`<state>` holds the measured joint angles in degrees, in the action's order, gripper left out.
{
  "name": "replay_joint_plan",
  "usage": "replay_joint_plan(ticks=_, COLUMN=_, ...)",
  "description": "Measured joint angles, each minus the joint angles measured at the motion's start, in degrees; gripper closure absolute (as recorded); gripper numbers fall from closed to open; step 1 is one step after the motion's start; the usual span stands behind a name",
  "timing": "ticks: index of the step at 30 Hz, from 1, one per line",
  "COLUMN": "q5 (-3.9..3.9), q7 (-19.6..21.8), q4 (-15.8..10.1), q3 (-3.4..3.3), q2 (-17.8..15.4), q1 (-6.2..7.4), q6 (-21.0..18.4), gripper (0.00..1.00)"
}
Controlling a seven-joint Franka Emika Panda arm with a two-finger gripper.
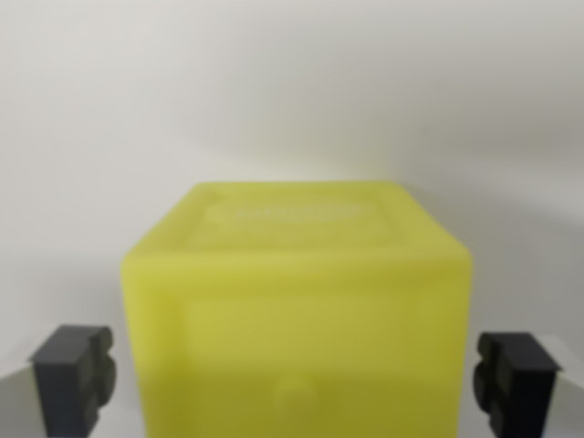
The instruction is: Pick yellow cube
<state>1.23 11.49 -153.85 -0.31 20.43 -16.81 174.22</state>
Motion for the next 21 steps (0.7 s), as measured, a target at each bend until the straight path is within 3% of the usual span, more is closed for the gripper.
replay_joint_plan(ticks=14, q5=0.25, q7=-0.3, q4=0.4, q3=-0.04, q2=1.2, q1=0.08, q6=0.8, gripper=0.00)
replay_joint_plan(ticks=15, q5=0.33, q7=-0.4, q4=0.4, q3=-0.06, q2=1.2, q1=0.11, q6=0.8, gripper=1.00)
replay_joint_plan(ticks=21, q5=0.32, q7=-0.3, q4=0.1, q3=-0.12, q2=0.1, q1=0.17, q6=0.0, gripper=1.00)
